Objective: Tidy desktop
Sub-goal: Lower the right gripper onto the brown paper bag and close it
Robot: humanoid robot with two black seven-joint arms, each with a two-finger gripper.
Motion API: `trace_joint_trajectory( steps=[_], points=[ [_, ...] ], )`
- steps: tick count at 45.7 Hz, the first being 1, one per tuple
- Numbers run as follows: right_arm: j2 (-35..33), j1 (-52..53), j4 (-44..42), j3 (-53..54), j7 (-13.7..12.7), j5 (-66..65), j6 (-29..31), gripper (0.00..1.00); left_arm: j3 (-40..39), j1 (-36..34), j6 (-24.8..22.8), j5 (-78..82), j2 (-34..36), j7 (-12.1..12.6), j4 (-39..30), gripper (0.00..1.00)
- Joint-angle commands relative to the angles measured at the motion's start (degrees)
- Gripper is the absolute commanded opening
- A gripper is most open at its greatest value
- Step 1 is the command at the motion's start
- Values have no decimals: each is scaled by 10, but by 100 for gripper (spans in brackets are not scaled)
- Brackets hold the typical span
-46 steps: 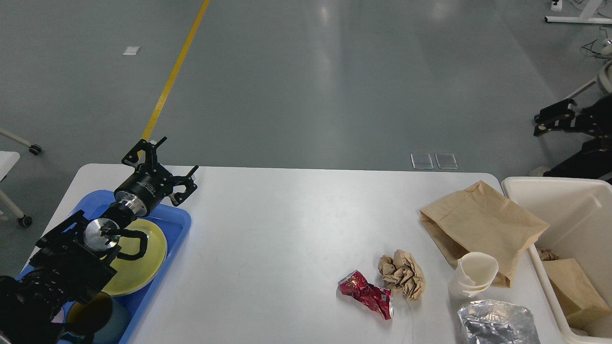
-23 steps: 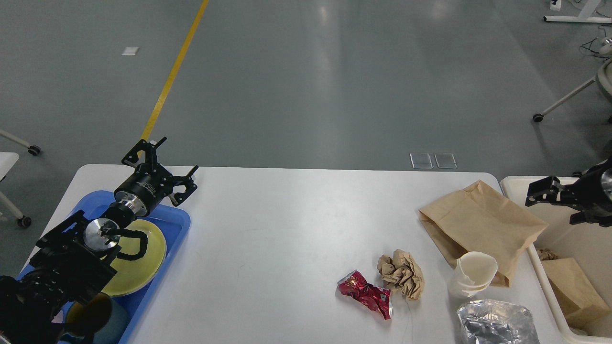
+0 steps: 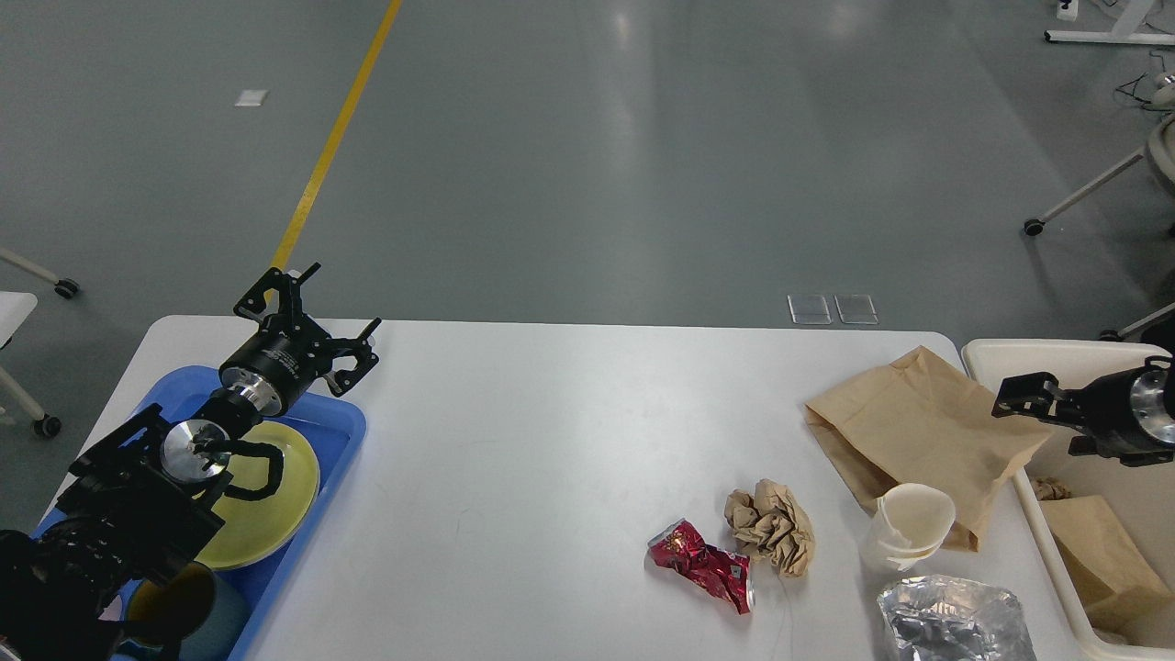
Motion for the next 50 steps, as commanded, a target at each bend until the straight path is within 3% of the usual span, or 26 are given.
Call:
trace_joint_trajectory(
  steps=[1,50],
  points=[
    [-2,-7,-8,1,0,-1,0,100,0,0,0,0,0,0,0,96],
    [5,-20,-22,32,0,-1,-13,99,0,0,0,0,0,0,0,96]
  ],
)
